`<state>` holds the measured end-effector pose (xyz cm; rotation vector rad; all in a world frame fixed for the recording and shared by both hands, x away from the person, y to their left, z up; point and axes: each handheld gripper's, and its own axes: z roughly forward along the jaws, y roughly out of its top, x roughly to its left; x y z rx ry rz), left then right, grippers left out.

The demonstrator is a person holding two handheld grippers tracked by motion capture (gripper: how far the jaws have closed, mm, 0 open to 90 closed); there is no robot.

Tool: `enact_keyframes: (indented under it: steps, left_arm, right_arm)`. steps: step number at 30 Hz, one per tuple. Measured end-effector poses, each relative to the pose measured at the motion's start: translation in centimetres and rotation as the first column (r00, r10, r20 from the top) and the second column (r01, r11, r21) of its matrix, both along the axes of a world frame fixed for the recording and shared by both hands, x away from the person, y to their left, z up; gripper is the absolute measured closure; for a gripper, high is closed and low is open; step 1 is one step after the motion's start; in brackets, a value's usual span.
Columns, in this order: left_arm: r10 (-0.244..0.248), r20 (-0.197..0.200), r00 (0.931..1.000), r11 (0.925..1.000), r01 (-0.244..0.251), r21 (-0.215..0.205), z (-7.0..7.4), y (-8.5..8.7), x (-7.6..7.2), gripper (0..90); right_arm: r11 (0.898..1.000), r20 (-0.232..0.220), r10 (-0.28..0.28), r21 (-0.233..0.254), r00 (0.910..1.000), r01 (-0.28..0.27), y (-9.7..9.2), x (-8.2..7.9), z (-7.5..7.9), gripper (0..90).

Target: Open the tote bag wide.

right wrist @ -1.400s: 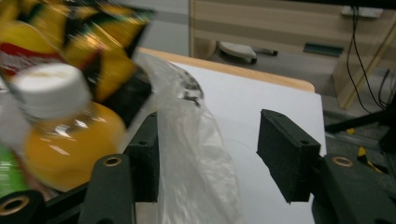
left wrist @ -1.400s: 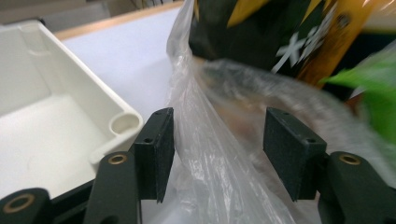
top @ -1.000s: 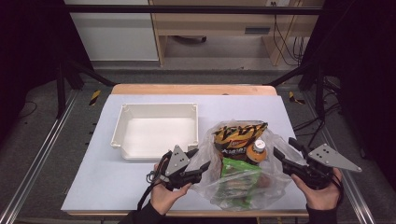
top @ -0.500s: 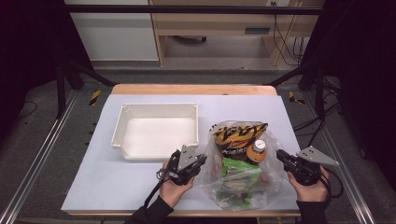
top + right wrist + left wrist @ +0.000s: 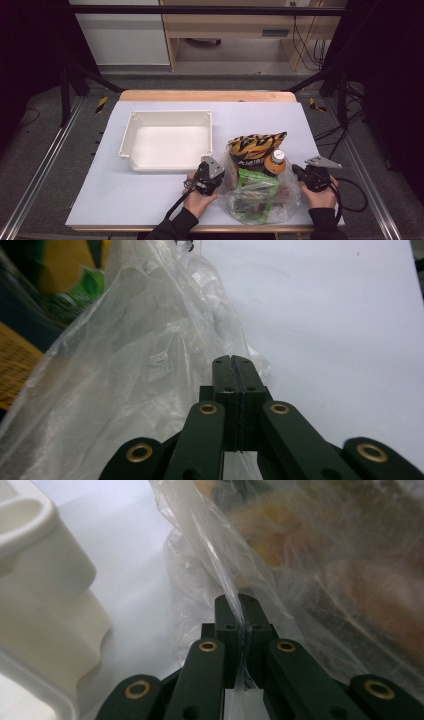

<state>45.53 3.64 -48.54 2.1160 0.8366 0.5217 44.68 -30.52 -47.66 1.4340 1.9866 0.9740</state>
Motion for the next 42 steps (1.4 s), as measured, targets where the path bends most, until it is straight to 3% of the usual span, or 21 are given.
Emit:
enact_keyframes:
  steps: [4, 7, 10, 11, 14, 18, 22, 28, 32, 34, 35, 38, 42]
  left_arm:
    - [0.003, 0.002, 1.0, 1.0, -0.003, 0.007, 0.0, 0.2, 0.0, 87.8]
    - [-0.007, 0.009, 0.9999, 0.9999, 0.007, -0.013, 0.0, 0.5, -0.1, 83.3]
    - [-0.013, 0.027, 0.9995, 0.9983, 0.015, -0.057, 0.1, 0.9, -0.3, 70.3]
    - [-0.009, 0.037, 0.9993, 0.9968, 0.012, -0.079, 0.3, 1.2, -0.4, 62.4]
    - [-0.007, 0.059, 0.9983, 0.992, 0.015, -0.125, 0.8, 1.7, -0.6, 55.1]
    - [-0.035, 0.104, 0.994, 0.9771, 0.055, -0.205, 2.2, 2.4, -1.2, 41.3]
    - [-0.046, 0.129, 0.9905, 0.958, 0.08, -0.275, 3.4, 2.7, -1.6, 37.7]
    - [-0.052, 0.148, 0.9875, 0.9459, 0.097, -0.31, 4.9, 2.7, -1.8, 36.9]
    - [-0.044, 0.157, 0.9867, 0.9421, 0.093, -0.322, 5.5, 2.5, -1.5, 36.6]
    - [-0.043, 0.148, 0.9881, 0.9337, 0.092, -0.346, 5.7, 2.4, -1.2, 35.6]
    - [-0.043, 0.141, 0.989, 0.9326, 0.09, -0.35, 5.7, 2.3, -1.1, 35.3]
    - [-0.038, 0.139, 0.9896, 0.9457, 0.081, -0.315, 5.5, 1.9, -0.7, 35.2]
    - [-0.03, 0.147, 0.9886, 0.9418, 0.078, -0.327, 5.9, 2.2, -0.5, 38.7]
  right_arm:
    - [1.0, -0.017, -0.026, -0.012, 0.9995, 0.025, -0.5, 0.1, -0.5, 90.0]
    - [1.0, -0.036, -0.019, -0.016, 0.9992, 0.018, -0.3, 0.1, -0.8, 90.0]
    - [1.0, -0.032, -0.014, -0.005, 0.9994, 0.013, -0.2, 0.0, -0.9, 89.1]
    - [1.0, -0.022, -0.011, 0.002, 0.9997, 0.011, -0.4, 0.0, -1.0, 88.5]
    - [1.0, -0.02, -0.011, 0.002, 0.9997, 0.011, -0.4, 0.0, -1.0, 88.0]
    - [1.0, -0.014, -0.009, -0.008, 0.9999, 0.009, -0.3, 0.0, -1.1, 87.9]
    - [1.0, -0.013, -0.008, -0.011, 0.9999, 0.008, -0.3, 0.0, -1.1, 87.9]
    - [1.0, -0.017, -0.007, -0.008, 0.9998, 0.007, -0.2, 0.0, -1.1, 87.8]
    - [1.0, -0.017, -0.008, -0.01, 0.9998, 0.008, -0.2, 0.0, -1.0, 87.7]
    - [1.0, -0.019, -0.011, -0.007, 0.9998, 0.011, -0.2, -0.1, -1.1, 87.6]
    - [1.0, -0.019, -0.011, -0.007, 0.9998, 0.011, -0.2, -0.1, -1.1, 87.1]
    - [1.0, -0.018, -0.006, -0.011, 0.9998, 0.006, -0.1, -0.1, -1.0, 85.1]
    - [1.0, -0.019, -0.008, -0.008, 0.9998, 0.008, -0.1, -0.1, -1.0, 85.0]
